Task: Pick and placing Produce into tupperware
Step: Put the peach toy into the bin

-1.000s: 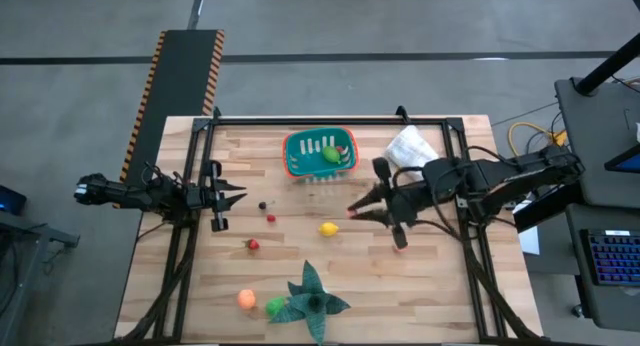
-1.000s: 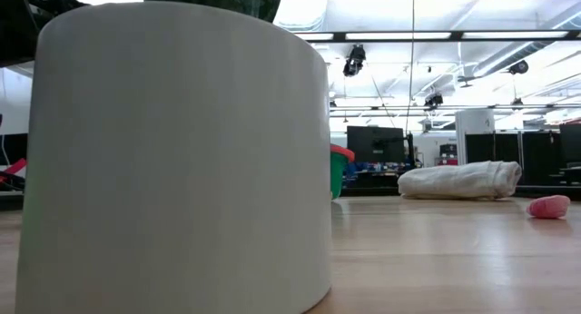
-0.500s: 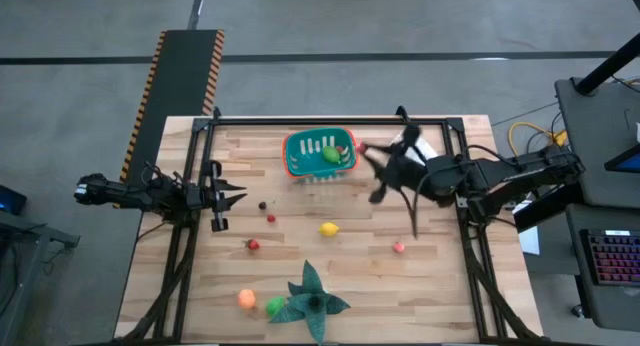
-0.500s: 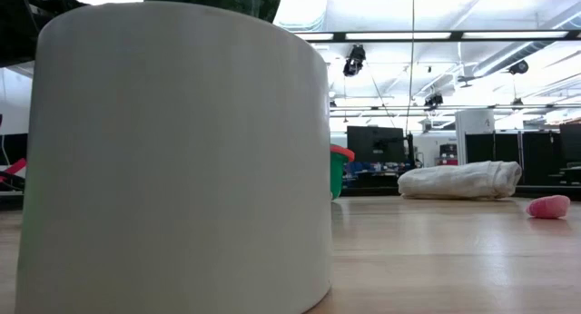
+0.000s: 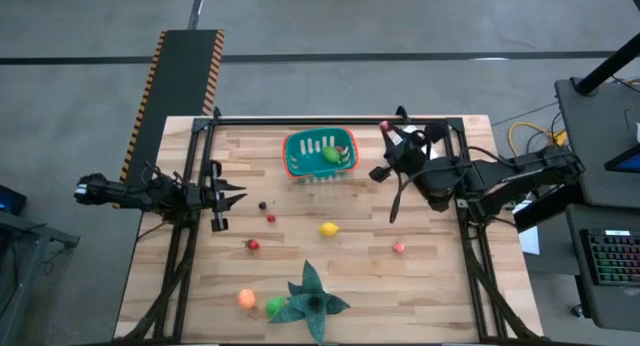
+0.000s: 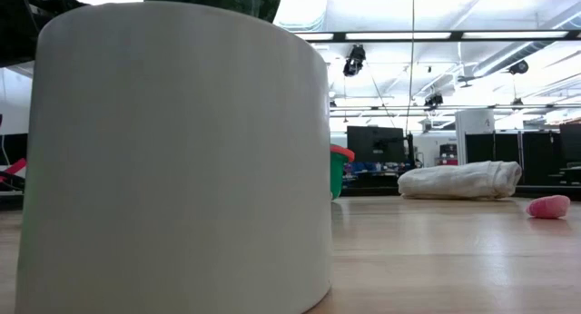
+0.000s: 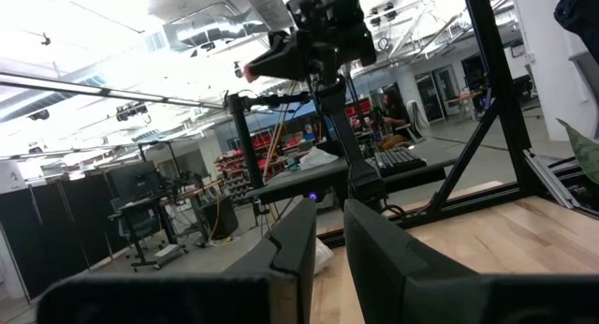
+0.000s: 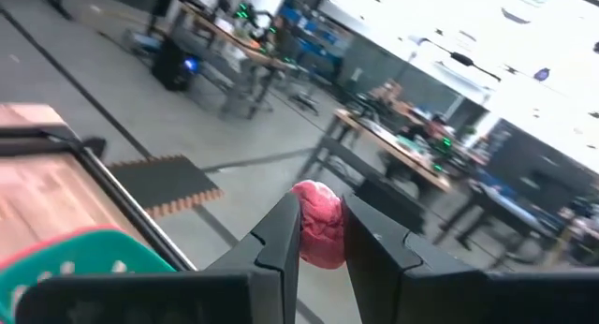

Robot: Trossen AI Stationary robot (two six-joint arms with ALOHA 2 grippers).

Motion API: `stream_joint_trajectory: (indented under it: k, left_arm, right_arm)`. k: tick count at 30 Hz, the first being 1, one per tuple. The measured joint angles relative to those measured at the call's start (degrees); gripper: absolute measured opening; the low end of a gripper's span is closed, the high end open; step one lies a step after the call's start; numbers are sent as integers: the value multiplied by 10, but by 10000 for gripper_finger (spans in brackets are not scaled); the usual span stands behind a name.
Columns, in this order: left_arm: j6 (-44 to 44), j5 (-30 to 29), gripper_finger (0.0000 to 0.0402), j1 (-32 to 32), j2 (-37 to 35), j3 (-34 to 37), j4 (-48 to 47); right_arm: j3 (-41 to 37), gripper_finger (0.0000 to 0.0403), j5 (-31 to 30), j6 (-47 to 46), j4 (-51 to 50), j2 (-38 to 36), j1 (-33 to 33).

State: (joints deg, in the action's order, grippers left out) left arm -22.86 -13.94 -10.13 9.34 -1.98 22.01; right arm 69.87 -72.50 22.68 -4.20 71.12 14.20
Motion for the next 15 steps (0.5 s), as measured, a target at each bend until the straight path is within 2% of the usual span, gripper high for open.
stream_joint_trajectory:
  k: [8, 12, 15]
  left_arm:
    - [0, 0, 46, 0, 0, 0, 0]
    - [0, 0, 46, 0, 0, 0, 0]
    - [0, 0, 46, 0, 0, 0, 0]
  right_arm:
    - [0, 65, 54, 79, 97, -4, 0]
    - [0, 65, 55, 59, 78, -5, 0]
    - [-1, 65, 55, 13, 25, -5, -3]
